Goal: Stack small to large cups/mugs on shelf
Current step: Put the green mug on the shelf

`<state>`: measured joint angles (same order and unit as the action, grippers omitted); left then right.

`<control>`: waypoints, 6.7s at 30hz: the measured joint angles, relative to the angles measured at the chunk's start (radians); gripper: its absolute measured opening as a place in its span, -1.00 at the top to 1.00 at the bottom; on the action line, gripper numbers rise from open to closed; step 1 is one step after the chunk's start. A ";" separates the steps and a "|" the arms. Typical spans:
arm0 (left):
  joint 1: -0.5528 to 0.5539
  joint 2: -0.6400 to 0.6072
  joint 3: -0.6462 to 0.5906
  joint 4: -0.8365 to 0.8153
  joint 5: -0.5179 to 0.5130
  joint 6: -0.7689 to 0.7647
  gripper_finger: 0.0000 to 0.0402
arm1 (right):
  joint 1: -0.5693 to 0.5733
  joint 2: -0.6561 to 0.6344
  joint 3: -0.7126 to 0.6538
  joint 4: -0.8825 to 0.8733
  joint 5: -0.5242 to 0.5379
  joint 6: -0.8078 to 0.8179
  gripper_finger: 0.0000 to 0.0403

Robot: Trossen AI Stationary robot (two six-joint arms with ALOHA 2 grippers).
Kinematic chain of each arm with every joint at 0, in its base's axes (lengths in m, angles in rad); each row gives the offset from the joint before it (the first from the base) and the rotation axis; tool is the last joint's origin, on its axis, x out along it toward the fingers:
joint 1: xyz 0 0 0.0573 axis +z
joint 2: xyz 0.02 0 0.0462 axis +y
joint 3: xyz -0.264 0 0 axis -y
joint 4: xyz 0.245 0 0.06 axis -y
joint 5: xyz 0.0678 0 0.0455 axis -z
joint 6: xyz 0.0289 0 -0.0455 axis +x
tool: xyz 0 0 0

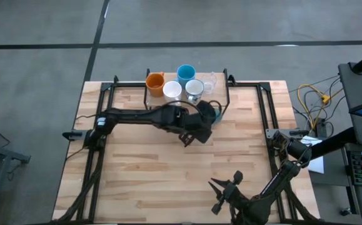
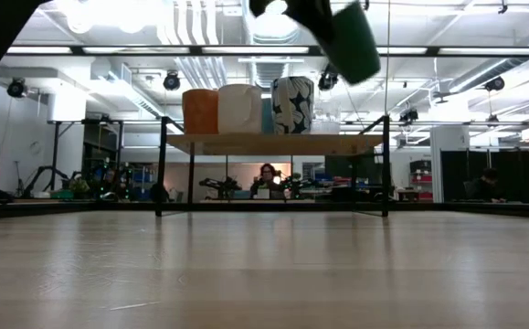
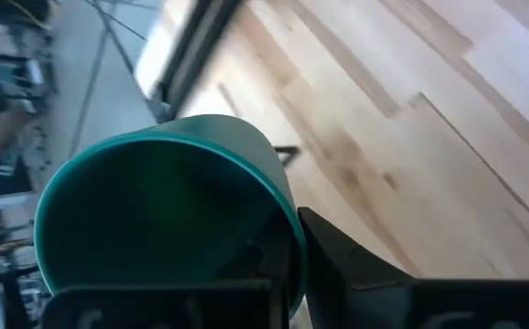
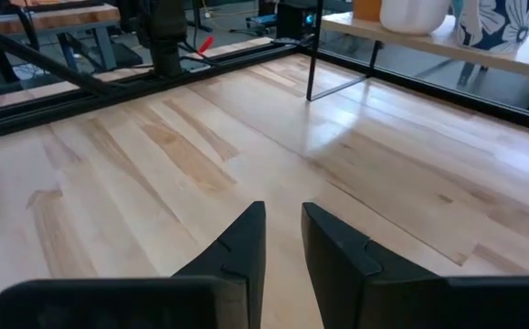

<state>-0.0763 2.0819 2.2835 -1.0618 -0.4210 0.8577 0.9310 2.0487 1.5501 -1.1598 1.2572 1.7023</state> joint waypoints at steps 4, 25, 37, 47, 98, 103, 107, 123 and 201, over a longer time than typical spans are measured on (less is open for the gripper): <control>0.028 0.018 0.075 0.010 -0.011 0.018 1.00 | 0.000 0.000 0.000 -0.024 0.000 0.000 0.66; 0.168 0.061 0.068 0.026 -0.037 0.011 1.00 | -0.045 -0.002 0.000 -0.116 0.000 -0.001 0.66; 0.181 0.059 0.040 0.067 0.054 -0.015 1.00 | -0.057 -0.003 0.000 -0.111 0.000 0.009 0.66; 0.188 0.061 -0.053 0.100 0.011 -0.013 1.00 | -0.062 -0.004 0.007 -0.095 -0.001 0.034 0.66; 0.182 0.058 -0.051 0.208 -0.088 0.015 1.00 | -0.068 -0.005 0.011 -0.038 -0.009 0.029 0.66; 0.165 0.058 -0.064 0.221 -0.126 0.095 1.00 | -0.068 -0.005 0.011 -0.029 -0.008 0.027 0.66; 0.159 0.058 -0.065 0.244 -0.163 0.017 1.00 | -0.068 -0.005 0.011 -0.026 -0.008 0.026 0.66; 0.159 0.058 -0.065 0.231 -0.135 -0.087 1.00 | -0.065 -0.006 0.012 0.001 -0.008 0.026 0.66; 0.168 0.061 -0.084 0.299 -0.220 -0.031 0.63 | -0.024 -0.006 0.012 0.129 -0.008 0.022 0.66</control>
<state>0.0920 2.1429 2.1990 -0.7628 -0.6407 0.8268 0.9073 2.0430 1.5620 -1.0306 1.2491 1.7241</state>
